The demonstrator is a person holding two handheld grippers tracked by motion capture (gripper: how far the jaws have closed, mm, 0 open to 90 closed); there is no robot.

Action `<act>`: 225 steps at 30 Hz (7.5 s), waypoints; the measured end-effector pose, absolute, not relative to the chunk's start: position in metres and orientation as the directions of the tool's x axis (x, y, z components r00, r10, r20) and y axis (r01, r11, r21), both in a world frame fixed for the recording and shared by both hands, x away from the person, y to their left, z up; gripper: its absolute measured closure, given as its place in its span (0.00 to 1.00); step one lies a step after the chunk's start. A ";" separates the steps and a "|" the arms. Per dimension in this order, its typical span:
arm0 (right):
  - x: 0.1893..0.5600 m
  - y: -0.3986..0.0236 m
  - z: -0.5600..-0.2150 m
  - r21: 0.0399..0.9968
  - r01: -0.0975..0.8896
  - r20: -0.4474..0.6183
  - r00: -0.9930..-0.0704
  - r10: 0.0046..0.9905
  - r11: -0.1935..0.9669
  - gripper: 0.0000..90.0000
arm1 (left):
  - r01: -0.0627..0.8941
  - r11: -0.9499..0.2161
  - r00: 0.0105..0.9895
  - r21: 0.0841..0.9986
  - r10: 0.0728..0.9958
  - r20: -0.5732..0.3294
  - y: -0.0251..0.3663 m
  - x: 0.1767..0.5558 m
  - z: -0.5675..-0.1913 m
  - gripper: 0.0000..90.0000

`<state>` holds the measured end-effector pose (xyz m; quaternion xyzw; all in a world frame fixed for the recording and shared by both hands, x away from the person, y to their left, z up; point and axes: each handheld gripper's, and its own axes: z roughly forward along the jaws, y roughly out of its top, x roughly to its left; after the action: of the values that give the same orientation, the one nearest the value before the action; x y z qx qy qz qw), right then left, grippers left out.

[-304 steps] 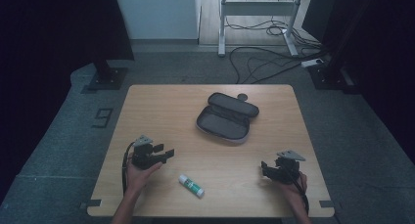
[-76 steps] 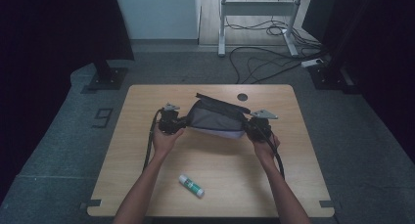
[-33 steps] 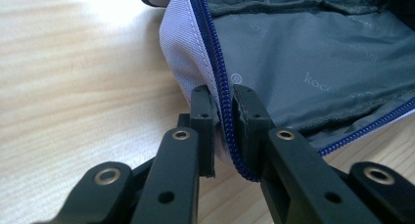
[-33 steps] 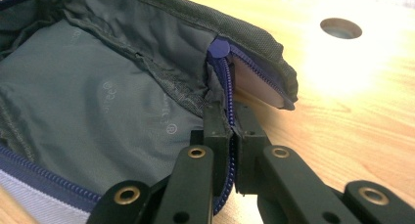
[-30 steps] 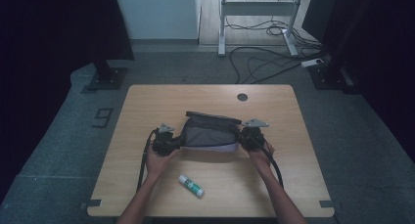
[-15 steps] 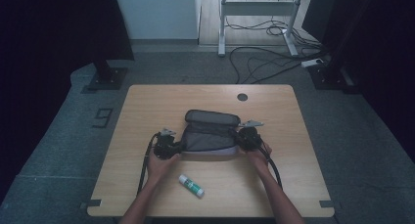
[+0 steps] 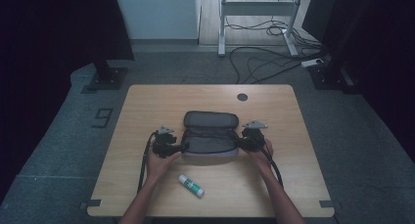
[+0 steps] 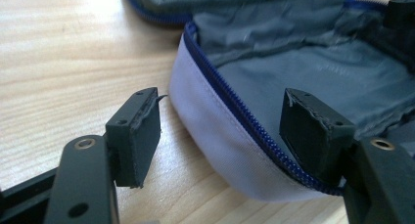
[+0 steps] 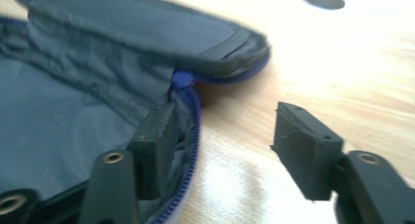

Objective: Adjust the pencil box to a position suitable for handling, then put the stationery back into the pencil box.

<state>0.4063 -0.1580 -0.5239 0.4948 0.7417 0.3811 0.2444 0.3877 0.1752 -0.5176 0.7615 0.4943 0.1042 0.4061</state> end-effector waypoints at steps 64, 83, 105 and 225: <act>0.290 -0.108 -0.502 0.883 0.389 0.081 -0.679 0.730 0.263 0.47 | 0.635 -0.096 0.487 0.767 0.820 -0.300 0.229 0.359 -0.503 0.39; 0.270 -0.054 -0.521 0.847 0.388 0.089 -0.778 0.622 0.363 0.50 | 0.647 -0.114 0.493 0.754 0.817 -0.299 0.227 0.359 -0.510 0.39; 0.261 -0.031 -0.542 0.790 0.391 0.062 -0.817 0.573 0.472 0.59 | 0.638 -0.126 0.501 0.759 0.817 -0.285 0.226 0.356 -0.507 0.39; 0.366 -0.097 -0.486 0.837 0.445 0.060 -0.653 0.755 0.319 0.72 | 0.647 -0.130 0.499 0.751 0.817 -0.289 0.226 0.357 -0.512 0.40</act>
<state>0.3660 -0.0968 -0.4858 0.3783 0.7931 0.4445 0.1740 0.3572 0.2263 -0.5121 0.7454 0.4911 0.0966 0.4404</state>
